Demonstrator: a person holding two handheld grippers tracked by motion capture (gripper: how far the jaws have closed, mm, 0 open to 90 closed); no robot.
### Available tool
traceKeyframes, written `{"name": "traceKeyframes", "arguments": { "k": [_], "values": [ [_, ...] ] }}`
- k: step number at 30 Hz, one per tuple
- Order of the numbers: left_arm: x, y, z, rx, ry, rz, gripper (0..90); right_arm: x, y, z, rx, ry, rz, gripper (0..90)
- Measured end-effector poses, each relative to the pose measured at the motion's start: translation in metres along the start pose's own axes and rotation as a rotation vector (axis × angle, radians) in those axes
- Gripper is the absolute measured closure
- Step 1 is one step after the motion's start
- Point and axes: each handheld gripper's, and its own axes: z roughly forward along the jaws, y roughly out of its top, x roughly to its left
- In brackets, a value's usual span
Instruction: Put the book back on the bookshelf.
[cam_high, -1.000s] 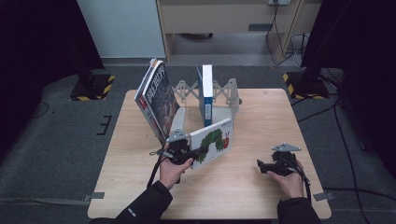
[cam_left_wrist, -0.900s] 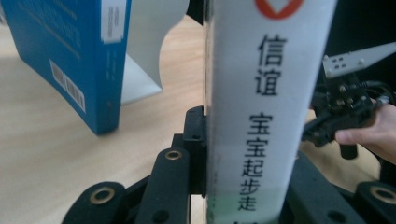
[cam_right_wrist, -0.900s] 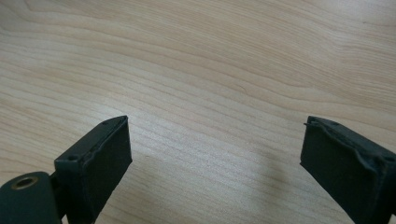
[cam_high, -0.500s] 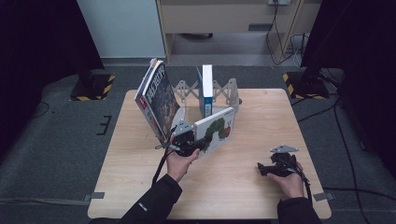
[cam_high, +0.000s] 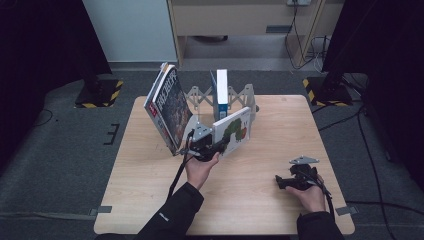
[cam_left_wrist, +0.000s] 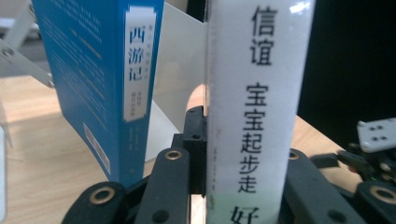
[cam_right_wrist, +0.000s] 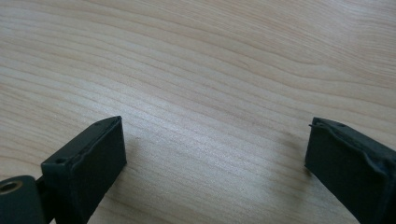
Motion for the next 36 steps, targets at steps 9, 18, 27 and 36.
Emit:
{"name": "traceKeyframes", "arguments": {
  "k": [9,18,27,36],
  "values": [
    [-0.004,-0.005,0.015,-0.011,0.024,-0.016,74.7,-0.001,-0.002,0.001,-0.007,0.009,0.024,4.8],
    [-0.007,-0.007,0.025,-0.028,0.078,0.016,74.7,-0.001,-0.003,0.002,-0.019,0.012,0.028,3.6],
    [-0.012,-0.013,0.039,-0.028,0.106,0.024,74.7,-0.001,-0.003,0.002,-0.024,0.013,0.029,2.9],
    [-0.009,-0.014,0.049,-0.029,0.136,0.017,74.8,-0.001,-0.004,0.002,-0.024,0.016,0.028,2.7]
  ]
}}
